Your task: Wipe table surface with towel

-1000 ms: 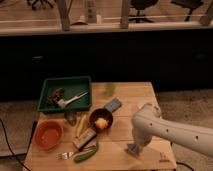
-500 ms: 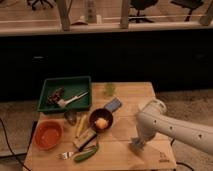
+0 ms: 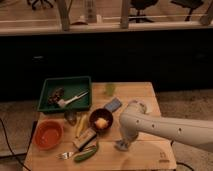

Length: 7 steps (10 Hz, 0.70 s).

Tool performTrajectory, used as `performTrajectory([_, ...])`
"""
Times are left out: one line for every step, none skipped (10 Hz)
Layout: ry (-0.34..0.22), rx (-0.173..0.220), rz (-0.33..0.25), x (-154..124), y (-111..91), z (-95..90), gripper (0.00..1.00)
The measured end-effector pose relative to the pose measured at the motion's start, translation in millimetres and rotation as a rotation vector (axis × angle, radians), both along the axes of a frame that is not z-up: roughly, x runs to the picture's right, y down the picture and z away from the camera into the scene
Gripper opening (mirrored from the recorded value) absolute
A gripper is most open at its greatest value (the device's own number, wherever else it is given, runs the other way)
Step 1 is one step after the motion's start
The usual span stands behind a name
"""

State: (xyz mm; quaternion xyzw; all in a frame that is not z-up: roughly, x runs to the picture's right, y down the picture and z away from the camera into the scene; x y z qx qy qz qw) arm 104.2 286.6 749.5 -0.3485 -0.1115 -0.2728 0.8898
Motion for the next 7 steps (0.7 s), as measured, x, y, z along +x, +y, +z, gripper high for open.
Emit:
performTrajectory([-0.015, -0.013, -0.016, -8, 6, -3.6, 0.02])
performTrajectory([-0.018, -0.025, -0.028, -11, 11, -7.5, 0.02])
performTrajectory([-0.014, -0.034, -0.034, -10, 14, -10.6, 0.02])
performTrajectory([-0.004, -0.042, -0.040, -2, 18, -14.4, 0.02])
performTrajectory([0.020, -0.040, -0.041, 10, 18, -15.9, 0.02])
performTrajectory([0.046, -0.030, -0.041, 24, 17, -15.8, 0.02])
performTrajectory([0.091, -0.007, -0.040, 51, 15, -14.5, 0.02])
